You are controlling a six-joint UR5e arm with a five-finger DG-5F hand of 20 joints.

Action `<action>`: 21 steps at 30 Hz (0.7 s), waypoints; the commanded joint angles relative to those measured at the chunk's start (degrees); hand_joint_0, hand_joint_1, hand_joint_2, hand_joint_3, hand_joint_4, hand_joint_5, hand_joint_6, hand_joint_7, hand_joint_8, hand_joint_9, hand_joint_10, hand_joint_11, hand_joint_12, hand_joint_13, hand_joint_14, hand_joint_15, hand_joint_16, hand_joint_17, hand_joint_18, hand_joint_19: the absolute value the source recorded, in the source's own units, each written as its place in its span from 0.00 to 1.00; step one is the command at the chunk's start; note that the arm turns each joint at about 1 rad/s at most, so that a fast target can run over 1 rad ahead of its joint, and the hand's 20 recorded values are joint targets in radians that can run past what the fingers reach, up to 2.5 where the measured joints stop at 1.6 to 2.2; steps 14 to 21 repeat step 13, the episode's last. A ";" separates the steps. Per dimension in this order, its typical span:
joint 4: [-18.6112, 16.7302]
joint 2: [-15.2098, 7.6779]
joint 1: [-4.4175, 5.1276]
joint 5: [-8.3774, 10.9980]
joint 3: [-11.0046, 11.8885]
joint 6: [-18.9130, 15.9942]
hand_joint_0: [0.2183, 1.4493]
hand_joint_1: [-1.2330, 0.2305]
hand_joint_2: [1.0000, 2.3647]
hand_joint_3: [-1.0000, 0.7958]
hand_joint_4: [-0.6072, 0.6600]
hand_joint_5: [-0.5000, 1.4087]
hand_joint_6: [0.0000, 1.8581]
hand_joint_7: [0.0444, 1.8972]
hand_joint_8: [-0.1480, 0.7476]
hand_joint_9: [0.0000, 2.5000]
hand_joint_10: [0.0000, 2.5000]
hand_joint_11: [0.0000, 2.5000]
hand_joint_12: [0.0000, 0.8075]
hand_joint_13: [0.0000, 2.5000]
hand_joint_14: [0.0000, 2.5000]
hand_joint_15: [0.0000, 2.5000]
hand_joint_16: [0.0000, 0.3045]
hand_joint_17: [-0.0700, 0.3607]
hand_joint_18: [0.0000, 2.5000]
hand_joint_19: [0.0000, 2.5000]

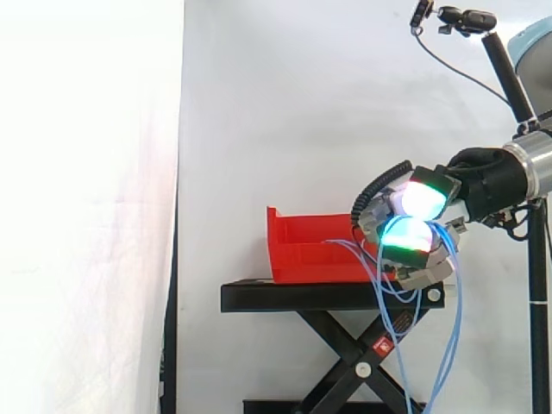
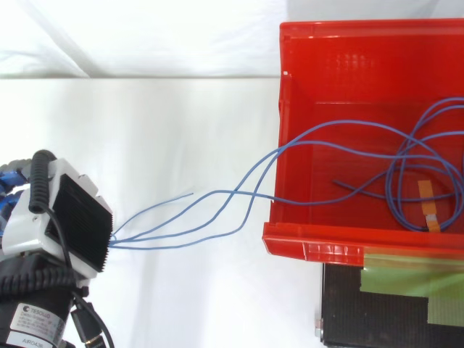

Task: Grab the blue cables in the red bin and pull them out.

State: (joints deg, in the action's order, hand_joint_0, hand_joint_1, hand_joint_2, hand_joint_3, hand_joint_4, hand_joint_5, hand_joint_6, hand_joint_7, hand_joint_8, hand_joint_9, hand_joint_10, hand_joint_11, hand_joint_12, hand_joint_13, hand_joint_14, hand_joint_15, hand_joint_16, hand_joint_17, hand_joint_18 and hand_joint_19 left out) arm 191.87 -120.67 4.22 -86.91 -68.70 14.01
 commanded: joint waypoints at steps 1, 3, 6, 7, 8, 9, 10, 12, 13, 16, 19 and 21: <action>0.00 0.00 0.00 0.07 -0.03 0.01 0.64 0.12 0.00 0.00 0.47 0.76 0.46 0.25 0.33 0.60 0.01 0.70 0.30 0.59 0.30 0.62 0.12 0.35 0.47 0.59; 0.00 0.00 0.00 -0.02 -0.03 0.01 0.64 0.12 0.00 0.00 0.47 0.75 0.46 0.25 0.32 0.60 0.01 0.70 0.31 0.59 0.30 0.62 0.12 0.35 0.47 0.58; 0.00 0.00 0.00 -0.02 0.06 0.01 0.64 0.12 0.00 0.00 0.47 0.76 0.46 0.25 0.32 0.60 0.01 0.69 0.30 0.59 0.30 0.62 0.12 0.35 0.47 0.58; 0.00 0.00 0.00 -0.02 -0.03 0.01 0.64 0.12 0.00 0.00 0.47 0.76 0.46 0.25 0.32 0.60 0.01 0.70 0.30 0.59 0.30 0.62 0.12 0.35 0.47 0.59; 0.00 0.00 0.00 -0.02 -0.03 0.01 0.64 0.12 0.00 0.00 0.47 0.76 0.46 0.25 0.33 0.60 0.01 0.69 0.31 0.59 0.30 0.62 0.12 0.35 0.47 0.59; 0.00 0.00 0.00 -0.02 0.06 0.01 0.64 0.12 0.00 0.00 0.47 0.76 0.46 0.25 0.32 0.60 0.01 0.69 0.31 0.59 0.30 0.62 0.12 0.35 0.47 0.58; 0.00 0.00 0.00 -0.02 0.06 0.01 0.64 0.12 0.00 0.00 0.47 0.76 0.46 0.25 0.33 0.60 0.01 0.70 0.31 0.59 0.30 0.61 0.12 0.35 0.47 0.59; 0.00 0.00 0.00 -0.02 -0.03 0.01 0.64 0.12 0.00 0.00 0.47 0.75 0.46 0.25 0.33 0.60 0.01 0.70 0.30 0.59 0.30 0.62 0.12 0.35 0.47 0.58; 0.00 0.00 0.00 0.07 0.06 0.01 0.64 0.12 0.00 0.00 0.47 0.75 0.46 0.25 0.32 0.60 0.01 0.69 0.31 0.59 0.30 0.62 0.11 0.34 0.47 0.58; 0.00 0.00 0.00 0.07 0.06 0.01 0.64 0.12 0.00 0.00 0.47 0.75 0.46 0.25 0.32 0.60 0.01 0.69 0.31 0.59 0.30 0.62 0.11 0.34 0.47 0.58; 0.00 0.00 0.00 0.07 0.06 0.01 0.64 0.12 0.00 0.00 0.47 0.75 0.46 0.25 0.32 0.60 0.01 0.69 0.31 0.59 0.30 0.62 0.11 0.34 0.47 0.58; 0.00 0.00 0.00 0.07 0.06 0.01 0.64 0.12 0.00 0.00 0.47 0.75 0.46 0.25 0.32 0.60 0.01 0.69 0.31 0.59 0.30 0.62 0.11 0.34 0.47 0.58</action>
